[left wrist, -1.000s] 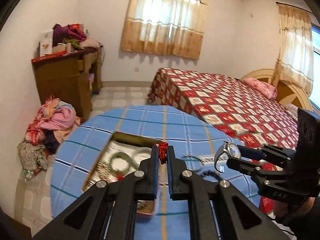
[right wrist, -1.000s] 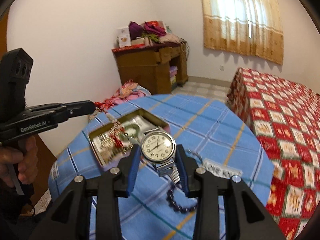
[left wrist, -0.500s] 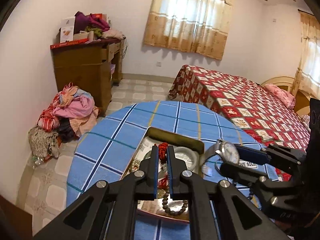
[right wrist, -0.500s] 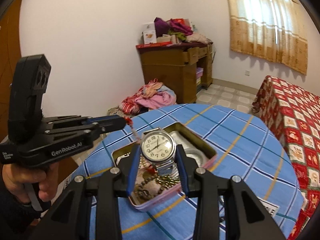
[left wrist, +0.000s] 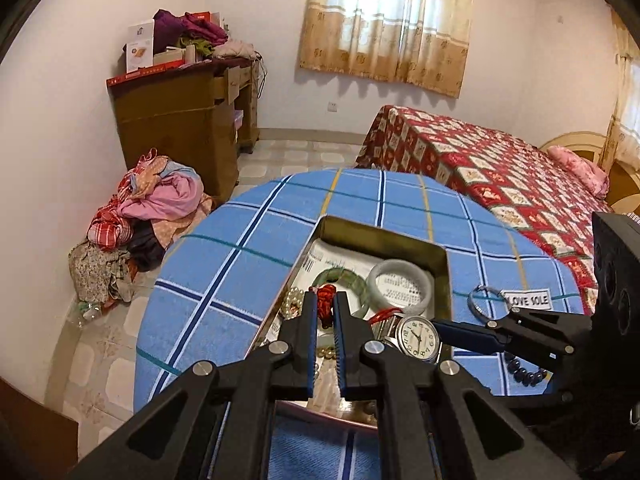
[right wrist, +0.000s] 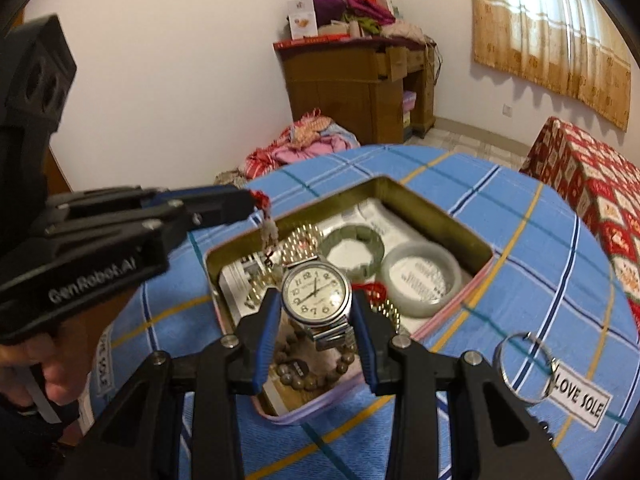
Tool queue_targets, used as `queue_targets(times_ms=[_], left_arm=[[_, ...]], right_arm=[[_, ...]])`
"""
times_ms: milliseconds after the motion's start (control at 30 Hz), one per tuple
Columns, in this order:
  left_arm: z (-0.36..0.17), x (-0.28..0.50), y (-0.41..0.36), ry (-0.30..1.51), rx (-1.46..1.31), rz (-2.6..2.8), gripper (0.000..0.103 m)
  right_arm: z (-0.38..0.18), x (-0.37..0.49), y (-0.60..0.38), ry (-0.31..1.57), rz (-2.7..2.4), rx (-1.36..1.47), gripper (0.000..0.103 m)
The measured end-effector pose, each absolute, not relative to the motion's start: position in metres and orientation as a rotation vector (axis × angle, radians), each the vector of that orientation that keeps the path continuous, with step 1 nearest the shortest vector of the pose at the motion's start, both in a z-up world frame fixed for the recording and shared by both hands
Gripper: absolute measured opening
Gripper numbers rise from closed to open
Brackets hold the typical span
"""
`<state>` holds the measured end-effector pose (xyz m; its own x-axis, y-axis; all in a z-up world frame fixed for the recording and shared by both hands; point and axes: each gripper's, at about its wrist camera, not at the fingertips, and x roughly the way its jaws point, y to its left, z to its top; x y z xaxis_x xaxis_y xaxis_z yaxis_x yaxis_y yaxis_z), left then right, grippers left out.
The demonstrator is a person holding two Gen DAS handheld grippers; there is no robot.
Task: Organize jewelry
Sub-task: 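Carry the watch and bracelet into the pink tin and open both tools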
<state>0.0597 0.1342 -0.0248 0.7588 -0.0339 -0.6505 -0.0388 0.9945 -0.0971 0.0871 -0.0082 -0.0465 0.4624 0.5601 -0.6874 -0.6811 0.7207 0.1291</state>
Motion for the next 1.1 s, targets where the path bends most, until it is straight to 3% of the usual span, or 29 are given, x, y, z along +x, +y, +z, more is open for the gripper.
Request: queue_targets(times_ms=[767,800,833,867,900,933,1100], left_arm=[[-0.049,0.067,0.138,0.771,-0.115,0.034,0.008],[-0.049,0.067,0.138,0.775,-0.126,0.032,0.013],[-0.049,0.067,0.138,0.778,-0.134,0.028,0.031],[-0.048,0.066,0.138,0.777,-0.133,0.036,0.045],[-0.044,0.062,0.137,0.751,-0.125,0.058,0.072],[-0.040,0.058,0.137,0.718,-0.119,0.075,0.085],[-0.029,0.051,0.132,0.684,-0.130,0.050,0.087]], right_arm=[[-0.059,0.084,0.001,0.803,0.753,-0.199,0.039],[-0.059,0.082,0.002,0.800,0.756,-0.209,0.039],[-0.058,0.080,0.002,0.788,0.751,-0.216,0.041],[-0.057,0.079,0.001,0.780,0.737,-0.221,0.052],[-0.055,0.077,-0.001,0.774,0.736,-0.216,0.057],[-0.053,0.076,-0.004,0.769,0.738,-0.207,0.059],[-0.046,0.073,-0.023,0.758,0.704,-0.180,0.059]])
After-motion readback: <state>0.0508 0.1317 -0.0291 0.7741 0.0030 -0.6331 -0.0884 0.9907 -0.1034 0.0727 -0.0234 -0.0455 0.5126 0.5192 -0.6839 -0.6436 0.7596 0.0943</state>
